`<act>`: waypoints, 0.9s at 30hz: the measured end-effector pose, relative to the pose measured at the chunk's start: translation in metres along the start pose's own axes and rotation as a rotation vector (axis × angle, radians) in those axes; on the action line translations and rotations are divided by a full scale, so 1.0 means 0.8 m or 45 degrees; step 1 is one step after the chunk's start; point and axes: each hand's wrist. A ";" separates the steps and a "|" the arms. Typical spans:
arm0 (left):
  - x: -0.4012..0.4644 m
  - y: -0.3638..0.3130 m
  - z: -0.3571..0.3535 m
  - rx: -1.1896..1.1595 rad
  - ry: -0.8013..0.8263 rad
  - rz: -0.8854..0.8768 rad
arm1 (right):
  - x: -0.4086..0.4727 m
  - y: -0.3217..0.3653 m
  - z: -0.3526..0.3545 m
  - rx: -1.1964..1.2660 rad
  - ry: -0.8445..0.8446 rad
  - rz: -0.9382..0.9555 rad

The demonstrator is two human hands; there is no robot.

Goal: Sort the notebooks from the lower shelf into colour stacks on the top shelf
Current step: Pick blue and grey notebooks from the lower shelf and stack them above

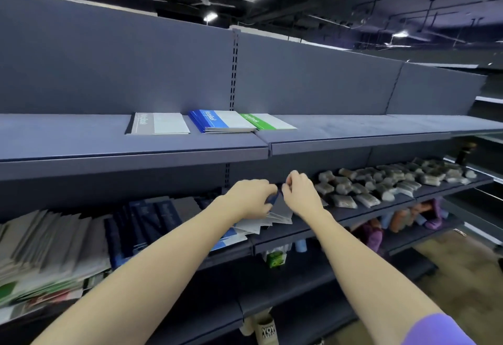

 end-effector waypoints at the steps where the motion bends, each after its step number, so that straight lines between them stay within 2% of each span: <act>1: -0.005 0.007 -0.020 -0.012 0.074 0.058 | -0.007 -0.006 -0.009 -0.027 0.116 -0.007; 4: -0.027 0.032 -0.072 -0.076 0.217 0.224 | -0.024 -0.016 -0.040 -0.056 0.353 -0.019; 7: -0.048 0.051 -0.106 -0.106 0.256 0.330 | -0.035 -0.016 -0.072 -0.037 0.444 -0.027; 13: -0.056 0.062 -0.135 -0.177 0.265 0.441 | -0.036 -0.017 -0.123 -0.026 0.525 0.002; 20: -0.011 0.064 -0.163 -0.222 0.261 0.476 | 0.001 -0.059 -0.152 -0.064 0.570 0.010; 27: 0.030 0.071 -0.196 -0.292 0.489 0.644 | 0.061 -0.104 -0.174 -0.305 0.706 0.106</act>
Point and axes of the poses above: each hand's wrist, its own x-axis towards the middle knuckle, its own z-axis out of the back of the hand, y = z × x, and after that the axes turned 7 degrees about -z, right-handed
